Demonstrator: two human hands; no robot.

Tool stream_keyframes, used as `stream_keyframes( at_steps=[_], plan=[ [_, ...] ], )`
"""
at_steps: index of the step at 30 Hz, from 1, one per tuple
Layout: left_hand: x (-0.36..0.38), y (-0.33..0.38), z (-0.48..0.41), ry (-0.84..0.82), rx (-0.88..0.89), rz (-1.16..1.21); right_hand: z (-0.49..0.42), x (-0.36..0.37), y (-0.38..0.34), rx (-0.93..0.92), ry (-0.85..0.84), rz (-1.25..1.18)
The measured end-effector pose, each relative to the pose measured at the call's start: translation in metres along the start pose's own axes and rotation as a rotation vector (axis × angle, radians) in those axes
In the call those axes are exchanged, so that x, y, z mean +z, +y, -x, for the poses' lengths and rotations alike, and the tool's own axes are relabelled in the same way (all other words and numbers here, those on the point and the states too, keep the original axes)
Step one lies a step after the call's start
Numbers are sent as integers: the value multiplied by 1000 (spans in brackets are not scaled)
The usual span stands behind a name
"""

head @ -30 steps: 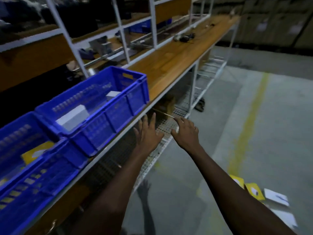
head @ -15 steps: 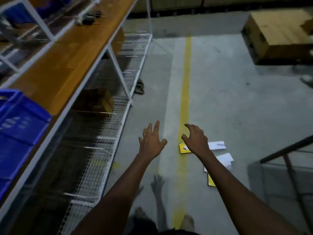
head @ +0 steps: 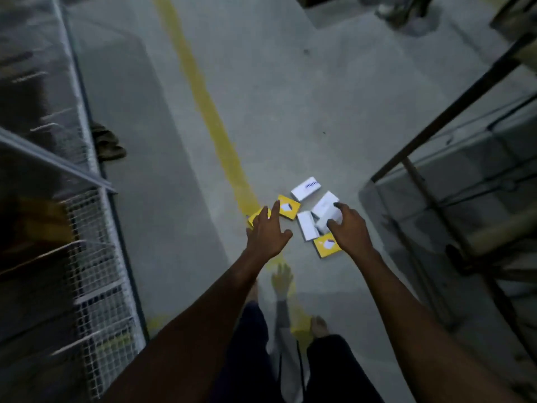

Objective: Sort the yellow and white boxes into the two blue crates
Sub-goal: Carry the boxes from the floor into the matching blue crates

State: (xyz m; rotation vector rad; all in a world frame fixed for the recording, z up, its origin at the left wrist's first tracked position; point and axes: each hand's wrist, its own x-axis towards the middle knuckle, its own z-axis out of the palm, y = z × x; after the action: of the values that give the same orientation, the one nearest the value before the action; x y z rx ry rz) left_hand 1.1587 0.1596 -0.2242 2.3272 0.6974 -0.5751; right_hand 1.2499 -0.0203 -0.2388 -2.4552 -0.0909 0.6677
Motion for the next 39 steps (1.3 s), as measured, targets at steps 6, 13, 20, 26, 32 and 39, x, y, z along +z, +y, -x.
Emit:
stream_keyframes(
  at_steps=[6, 13, 20, 26, 32, 39],
  plan=[
    [75, -21, -115, -167, 25, -171, -83, 42, 67, 202, 30, -43],
    [215, -46, -262, 0, -174, -48, -192, 155, 217, 535, 229, -225],
    [406, -68, -385, 27, -473, 256, -293, 277, 369, 704, 187, -239],
    [534, -76, -476, 75, -500, 308, -358, 359, 458, 328, -94, 242],
    [603, -84, -514, 118, -583, 211, -365, 414, 500, 117, -79, 527],
    [626, -87, -530, 268, -599, 139, -366, 438, 507, 145, 36, 603]
  ],
)
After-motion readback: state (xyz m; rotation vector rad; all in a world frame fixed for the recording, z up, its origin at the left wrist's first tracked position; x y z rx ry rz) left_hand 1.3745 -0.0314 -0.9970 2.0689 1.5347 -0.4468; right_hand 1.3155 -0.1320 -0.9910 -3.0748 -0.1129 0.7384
